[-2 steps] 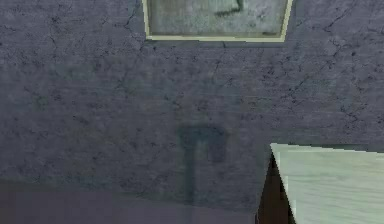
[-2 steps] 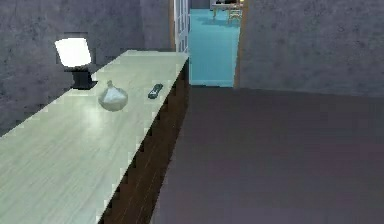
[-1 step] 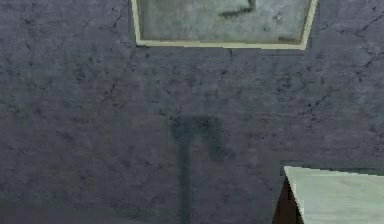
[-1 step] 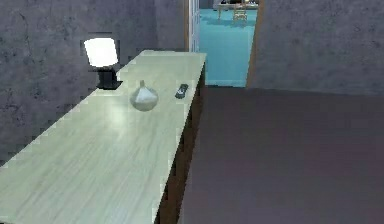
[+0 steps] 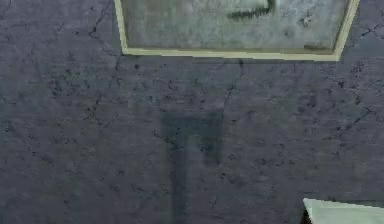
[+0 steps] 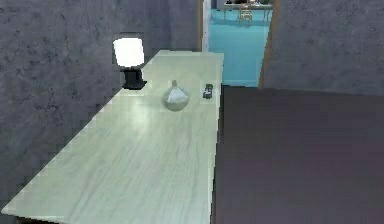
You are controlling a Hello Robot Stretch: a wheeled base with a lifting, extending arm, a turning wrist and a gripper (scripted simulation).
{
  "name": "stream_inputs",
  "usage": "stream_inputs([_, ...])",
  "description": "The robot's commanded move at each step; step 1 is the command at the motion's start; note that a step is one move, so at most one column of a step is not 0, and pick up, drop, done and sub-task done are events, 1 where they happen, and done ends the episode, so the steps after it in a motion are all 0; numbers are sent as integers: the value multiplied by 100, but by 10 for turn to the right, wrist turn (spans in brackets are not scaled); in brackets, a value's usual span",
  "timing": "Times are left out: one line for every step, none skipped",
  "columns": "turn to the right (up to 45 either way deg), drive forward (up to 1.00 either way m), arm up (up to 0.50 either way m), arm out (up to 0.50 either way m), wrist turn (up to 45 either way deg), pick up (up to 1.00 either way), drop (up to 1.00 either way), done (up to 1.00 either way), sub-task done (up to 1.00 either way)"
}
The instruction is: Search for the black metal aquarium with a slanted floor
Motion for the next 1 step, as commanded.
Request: stream_inputs([-450,0,0,0,0,0,0,0,0])
